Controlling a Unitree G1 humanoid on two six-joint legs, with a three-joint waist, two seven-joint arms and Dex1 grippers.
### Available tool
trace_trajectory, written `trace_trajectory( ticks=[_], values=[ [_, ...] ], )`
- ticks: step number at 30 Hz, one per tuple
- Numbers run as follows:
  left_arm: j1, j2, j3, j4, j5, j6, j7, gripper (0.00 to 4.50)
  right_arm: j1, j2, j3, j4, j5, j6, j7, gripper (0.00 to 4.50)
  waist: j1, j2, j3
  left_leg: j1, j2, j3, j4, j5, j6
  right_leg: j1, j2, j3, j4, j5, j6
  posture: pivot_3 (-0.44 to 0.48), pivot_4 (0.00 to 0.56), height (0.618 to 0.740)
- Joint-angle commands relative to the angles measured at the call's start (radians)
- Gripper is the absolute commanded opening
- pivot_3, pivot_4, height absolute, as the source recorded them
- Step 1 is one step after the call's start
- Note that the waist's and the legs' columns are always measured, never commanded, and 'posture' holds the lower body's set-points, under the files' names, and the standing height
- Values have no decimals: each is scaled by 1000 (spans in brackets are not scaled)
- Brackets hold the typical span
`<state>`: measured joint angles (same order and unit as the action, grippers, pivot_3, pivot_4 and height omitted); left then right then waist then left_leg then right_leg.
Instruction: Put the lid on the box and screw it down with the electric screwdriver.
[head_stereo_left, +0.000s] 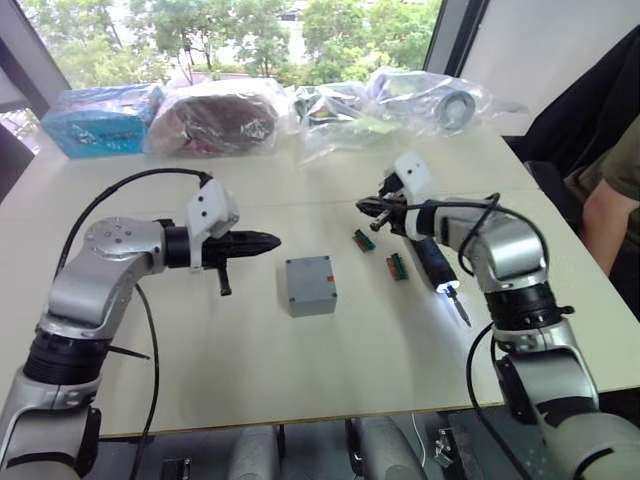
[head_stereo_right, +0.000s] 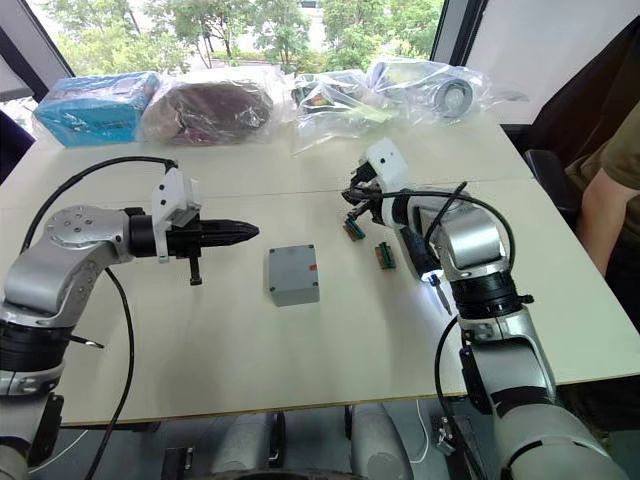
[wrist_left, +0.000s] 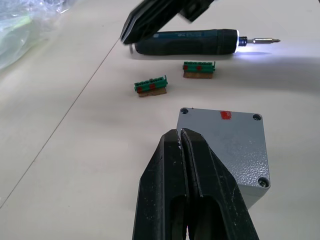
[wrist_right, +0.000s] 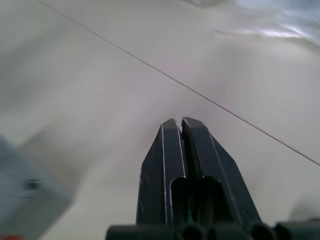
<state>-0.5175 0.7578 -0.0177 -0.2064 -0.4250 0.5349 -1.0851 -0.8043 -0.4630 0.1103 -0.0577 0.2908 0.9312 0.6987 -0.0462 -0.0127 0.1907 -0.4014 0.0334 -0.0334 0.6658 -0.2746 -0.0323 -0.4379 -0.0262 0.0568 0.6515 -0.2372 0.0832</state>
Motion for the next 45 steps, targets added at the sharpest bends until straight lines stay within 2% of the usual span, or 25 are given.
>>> trace_trajectory(
  ticks=[1, 7, 45],
  values=[
    [-2, 14, 12, -25, -12, -9, -10, 0, 28, -15, 42, -197, 68, 112, 25, 57, 1, 0, 0, 0, 0, 0, 0, 0, 0, 0, 0, 0, 0, 0, 0, 0, 150, 740],
    [15, 24, 6, -38, -12, -9, -28, 0, 95, -1, 97, -303, 85, 151, -13, 57, 2, 0, 0, 0, 0, 0, 0, 0, 0, 0, 0, 0, 0, 0, 0, 0, 150, 740],
    [28, 21, 2, -66, -13, 0, -13, 0, 109, 24, 156, -209, 59, 63, -55, 57, 1, 0, 0, 0, 0, 0, 0, 0, 0, 0, 0, 0, 0, 0, 0, 0, 150, 740]
  ],
)
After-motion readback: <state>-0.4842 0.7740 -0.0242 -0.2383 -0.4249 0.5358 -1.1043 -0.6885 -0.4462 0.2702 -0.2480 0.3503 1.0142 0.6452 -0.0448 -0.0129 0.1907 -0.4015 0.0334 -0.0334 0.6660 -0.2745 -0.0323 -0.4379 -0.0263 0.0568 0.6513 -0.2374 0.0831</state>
